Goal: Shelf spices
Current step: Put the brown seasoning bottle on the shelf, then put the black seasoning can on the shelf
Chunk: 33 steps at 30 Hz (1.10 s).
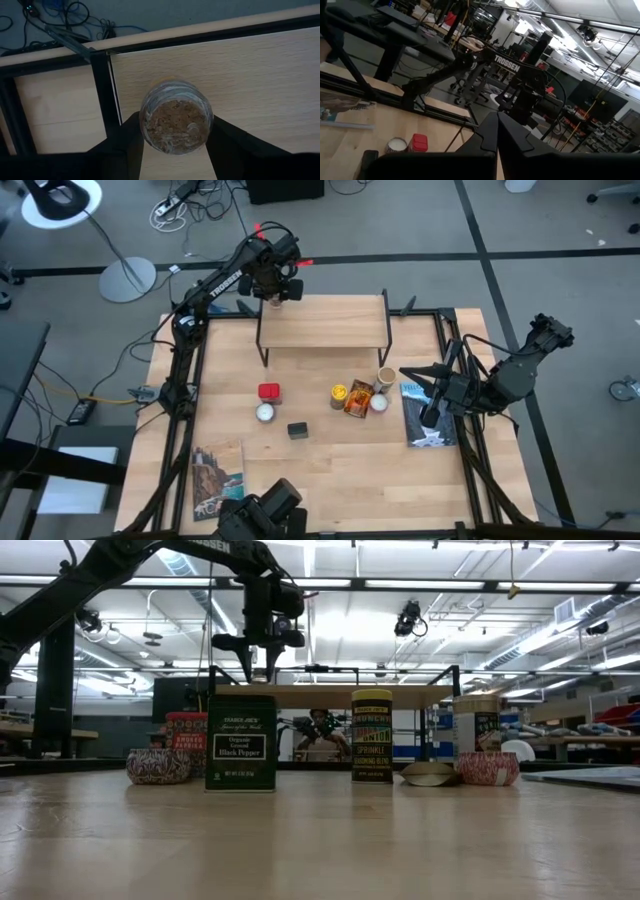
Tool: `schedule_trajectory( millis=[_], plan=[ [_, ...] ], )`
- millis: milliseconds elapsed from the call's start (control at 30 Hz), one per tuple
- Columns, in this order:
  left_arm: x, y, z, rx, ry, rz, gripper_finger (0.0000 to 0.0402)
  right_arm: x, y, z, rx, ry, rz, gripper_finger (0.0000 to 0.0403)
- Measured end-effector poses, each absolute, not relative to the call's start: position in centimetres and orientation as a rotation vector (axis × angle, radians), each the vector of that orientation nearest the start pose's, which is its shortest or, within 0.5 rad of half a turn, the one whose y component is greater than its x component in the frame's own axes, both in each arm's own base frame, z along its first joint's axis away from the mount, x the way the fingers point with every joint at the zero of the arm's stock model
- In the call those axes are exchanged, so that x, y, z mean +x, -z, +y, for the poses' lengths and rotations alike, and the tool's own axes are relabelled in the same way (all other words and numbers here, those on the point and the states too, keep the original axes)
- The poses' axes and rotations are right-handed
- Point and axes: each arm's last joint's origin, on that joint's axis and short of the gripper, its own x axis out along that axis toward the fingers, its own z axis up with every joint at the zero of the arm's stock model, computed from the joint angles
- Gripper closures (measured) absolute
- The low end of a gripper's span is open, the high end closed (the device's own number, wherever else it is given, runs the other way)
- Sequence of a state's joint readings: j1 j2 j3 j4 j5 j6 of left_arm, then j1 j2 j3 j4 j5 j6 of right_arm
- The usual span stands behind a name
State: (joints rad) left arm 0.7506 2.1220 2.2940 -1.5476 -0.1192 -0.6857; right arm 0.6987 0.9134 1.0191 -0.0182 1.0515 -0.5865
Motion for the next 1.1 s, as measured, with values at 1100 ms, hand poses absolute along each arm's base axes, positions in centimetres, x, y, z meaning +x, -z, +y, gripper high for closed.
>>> schedule_trajectory(
  millis=[1100],
  plan=[
    [30.4,-36.3,25.9,-0.882,-1.073,1.014,0.0168,15.2,-40.5,9.5,-0.514,0.358,0.05,0.04]
  ],
)
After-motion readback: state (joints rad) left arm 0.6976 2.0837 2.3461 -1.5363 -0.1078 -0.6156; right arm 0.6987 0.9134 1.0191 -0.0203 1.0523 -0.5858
